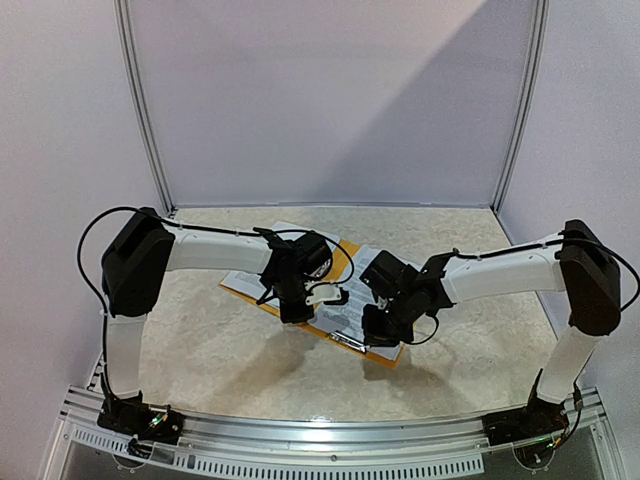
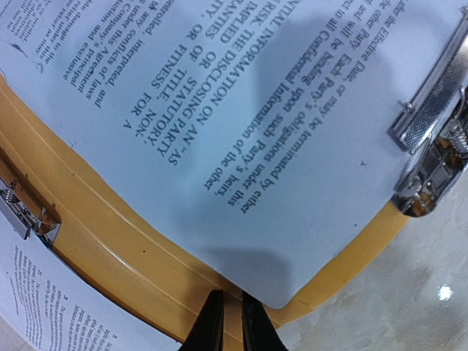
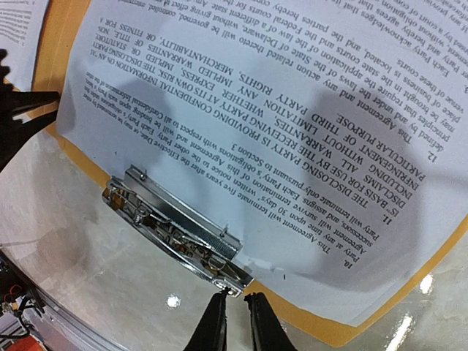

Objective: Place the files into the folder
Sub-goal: Clamp the file in the folder with some files, then close the folder with files at the center of the board.

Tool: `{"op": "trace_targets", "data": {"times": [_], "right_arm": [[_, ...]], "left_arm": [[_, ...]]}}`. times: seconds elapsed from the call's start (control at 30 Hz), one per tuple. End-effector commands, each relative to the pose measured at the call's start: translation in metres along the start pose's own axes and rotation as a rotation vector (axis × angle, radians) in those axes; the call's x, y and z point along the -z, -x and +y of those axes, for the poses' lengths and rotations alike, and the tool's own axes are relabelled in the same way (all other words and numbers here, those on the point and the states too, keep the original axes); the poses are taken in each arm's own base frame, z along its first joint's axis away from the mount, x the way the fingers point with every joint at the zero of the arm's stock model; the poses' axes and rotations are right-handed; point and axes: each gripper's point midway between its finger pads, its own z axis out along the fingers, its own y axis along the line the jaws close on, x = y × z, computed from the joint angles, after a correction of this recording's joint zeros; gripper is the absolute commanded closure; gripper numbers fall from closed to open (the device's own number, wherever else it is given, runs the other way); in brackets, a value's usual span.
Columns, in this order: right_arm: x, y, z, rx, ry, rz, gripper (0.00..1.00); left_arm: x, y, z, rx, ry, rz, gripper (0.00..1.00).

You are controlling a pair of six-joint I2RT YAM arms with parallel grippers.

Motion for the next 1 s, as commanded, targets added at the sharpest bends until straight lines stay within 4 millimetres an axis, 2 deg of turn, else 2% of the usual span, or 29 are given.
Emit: {"op": "trace_targets", "data": {"times": [0.0,0.07,0.13,0.3,0.4,0.47,0.53,0.6,0.7,0.73,0.77,0.87,0.97], "right_arm": [[0.028,0.016,-0.005,0.014,-0.028,-0.07,0.86],[0.036,0.022,-0.015,0.013,-0.055,-0.086,0.83],[0.044,0.033,-0.027,0.009,-0.084,-0.116,0.78],[0.07,0.058,-0.058,0.001,-0.148,-0.18,0.59],[0.086,0.07,-0.079,-0.011,-0.186,-0.225,0.46],[0.091,0.075,-0.095,-0.041,-0.19,-0.24,0.42],[0.094,0.083,-0.104,-0.082,-0.139,-0.257,0.4],[0.092,0.09,-0.113,-0.126,-0.086,-0.271,0.39],[0.083,0.097,-0.121,-0.192,0.01,-0.274,0.38],[0.08,0.099,-0.123,-0.211,0.034,-0.276,0.38],[0.076,0.102,-0.125,-0.235,0.065,-0.278,0.38],[0.064,0.104,-0.128,-0.293,0.122,-0.276,0.35],[0.049,0.102,-0.126,-0.315,0.17,-0.256,0.34]], "left_arm": [[-0.036,-0.033,-0.049,-0.049,-0.166,0.136,0.87],[-0.027,-0.031,-0.044,-0.043,-0.166,0.117,0.87],[-0.007,-0.022,-0.038,-0.034,-0.191,0.065,0.85],[0.064,0.004,-0.023,-0.019,-0.303,-0.101,0.75],[0.106,0.007,0.003,0.075,-0.348,-0.198,0.66],[0.129,0.003,0.027,0.188,-0.368,-0.259,0.61],[0.139,-0.011,0.056,0.35,-0.376,-0.298,0.55],[0.136,-0.039,0.088,0.519,-0.359,-0.3,0.51],[0.118,-0.095,0.127,0.783,-0.36,-0.272,0.38],[0.111,-0.112,0.137,0.862,-0.371,-0.269,0.16],[0.102,-0.128,0.144,0.931,-0.385,-0.261,0.02],[0.075,-0.171,0.159,1.072,-0.385,-0.207,0.0],[0.056,-0.193,0.164,1.106,-0.359,-0.149,0.0]]}}
